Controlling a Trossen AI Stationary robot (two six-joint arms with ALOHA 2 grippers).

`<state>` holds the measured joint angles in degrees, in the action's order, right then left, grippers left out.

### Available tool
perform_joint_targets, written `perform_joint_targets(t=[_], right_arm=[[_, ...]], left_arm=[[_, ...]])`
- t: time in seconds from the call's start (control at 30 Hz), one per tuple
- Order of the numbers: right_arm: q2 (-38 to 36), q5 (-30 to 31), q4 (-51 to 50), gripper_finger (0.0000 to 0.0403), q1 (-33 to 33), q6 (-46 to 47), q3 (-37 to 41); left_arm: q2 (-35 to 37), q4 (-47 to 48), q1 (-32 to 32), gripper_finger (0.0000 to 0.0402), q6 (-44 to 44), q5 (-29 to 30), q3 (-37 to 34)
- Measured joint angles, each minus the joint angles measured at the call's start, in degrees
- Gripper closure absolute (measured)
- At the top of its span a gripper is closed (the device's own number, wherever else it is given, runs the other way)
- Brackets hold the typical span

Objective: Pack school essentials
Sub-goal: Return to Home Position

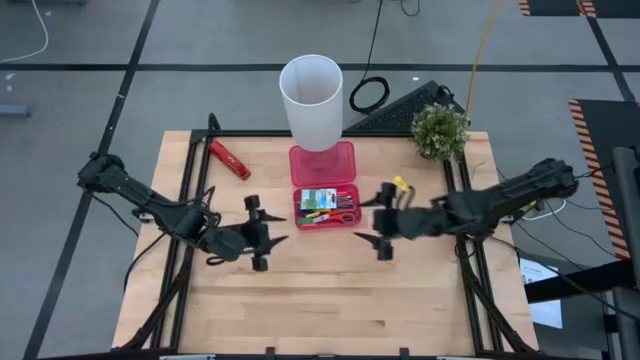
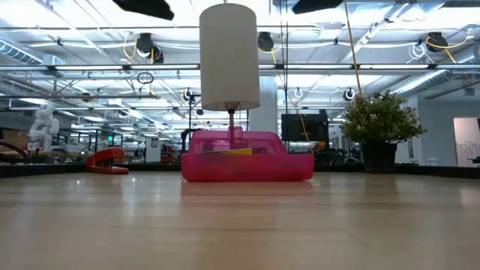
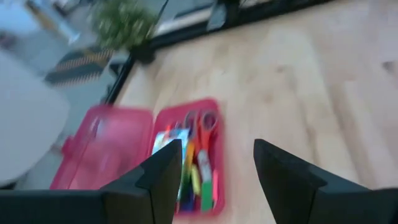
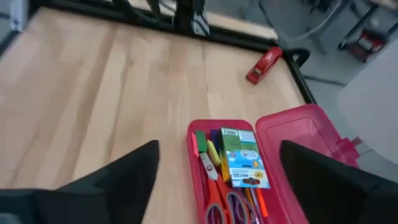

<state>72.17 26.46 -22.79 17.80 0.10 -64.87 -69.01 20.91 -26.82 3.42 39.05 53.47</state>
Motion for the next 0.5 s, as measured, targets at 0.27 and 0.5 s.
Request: perform_joint_targets(t=[0.27,0.5], right_arm=[[-13.07,2.39,7.35,0.0215,7.18,0.7,14.56],[-24.53,2.29,8.0,0.0325,7.8,-4.29,25.6]], left_arm=[[3.47,-27.23,2.39,0.0225,-12.59,-17.83,-11.24],[3.93,-22.44,7.05,0.0388,-7.13,-12.59,-13.15]])
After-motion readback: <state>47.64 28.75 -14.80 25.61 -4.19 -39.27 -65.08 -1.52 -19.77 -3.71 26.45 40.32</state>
